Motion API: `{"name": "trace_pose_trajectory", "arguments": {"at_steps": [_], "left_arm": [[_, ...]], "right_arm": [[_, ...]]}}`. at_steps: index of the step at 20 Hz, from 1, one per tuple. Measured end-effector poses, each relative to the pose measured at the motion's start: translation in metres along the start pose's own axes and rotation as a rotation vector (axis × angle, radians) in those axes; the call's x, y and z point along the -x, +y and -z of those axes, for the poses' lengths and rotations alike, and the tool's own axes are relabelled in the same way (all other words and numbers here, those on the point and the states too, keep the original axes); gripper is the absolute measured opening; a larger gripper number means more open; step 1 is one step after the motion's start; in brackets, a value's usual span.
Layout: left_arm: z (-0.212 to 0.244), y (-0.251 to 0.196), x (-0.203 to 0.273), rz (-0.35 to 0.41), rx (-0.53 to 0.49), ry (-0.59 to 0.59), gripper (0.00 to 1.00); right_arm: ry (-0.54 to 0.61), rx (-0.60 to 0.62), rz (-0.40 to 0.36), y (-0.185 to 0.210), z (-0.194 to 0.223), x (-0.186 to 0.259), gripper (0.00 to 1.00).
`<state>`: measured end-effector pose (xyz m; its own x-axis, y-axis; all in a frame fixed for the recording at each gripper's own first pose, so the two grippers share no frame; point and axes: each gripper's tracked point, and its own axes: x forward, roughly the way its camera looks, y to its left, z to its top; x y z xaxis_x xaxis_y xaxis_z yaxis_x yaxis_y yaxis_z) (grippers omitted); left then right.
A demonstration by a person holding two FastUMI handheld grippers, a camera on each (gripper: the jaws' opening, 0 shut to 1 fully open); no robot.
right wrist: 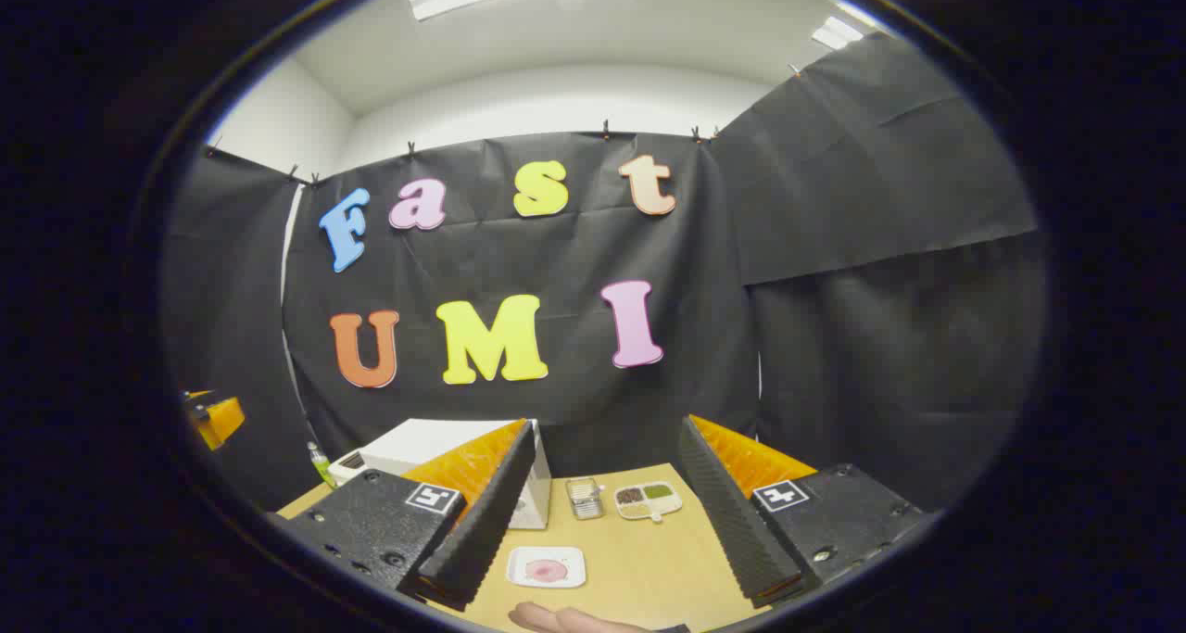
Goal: Open the microwave oven with the left hand, put the food in, and close the microwave oven.
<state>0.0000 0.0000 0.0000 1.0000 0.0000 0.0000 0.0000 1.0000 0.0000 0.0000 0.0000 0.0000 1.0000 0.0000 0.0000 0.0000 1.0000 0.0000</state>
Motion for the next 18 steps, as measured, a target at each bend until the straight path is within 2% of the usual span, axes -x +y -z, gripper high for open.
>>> {"name": "trace_pose_trajectory", "arguments": {"at_steps": [3,5,13,18], "left_arm": [[-0.003,0.001,0.008,0.012,0.043,0.006,0.92],[-0.007,0.005,0.01,0.007,0.037,-0.005,0.92],[-0.001,0.012,0.004,-0.009,0.028,0.009,0.92],[0.004,0.008,-0.02,-0.013,0.057,0.005,0.92]], "right_arm": [[-0.04,0.033,0.027,-0.015,-0.008,0.001,1.0],[-0.055,0.034,0.036,-0.02,-0.01,0.004,1.0],[-0.073,0.028,0.002,-0.018,-0.014,0.018,1.0],[-0.075,0.035,-0.017,-0.016,-0.013,0.02,1.0]]}}
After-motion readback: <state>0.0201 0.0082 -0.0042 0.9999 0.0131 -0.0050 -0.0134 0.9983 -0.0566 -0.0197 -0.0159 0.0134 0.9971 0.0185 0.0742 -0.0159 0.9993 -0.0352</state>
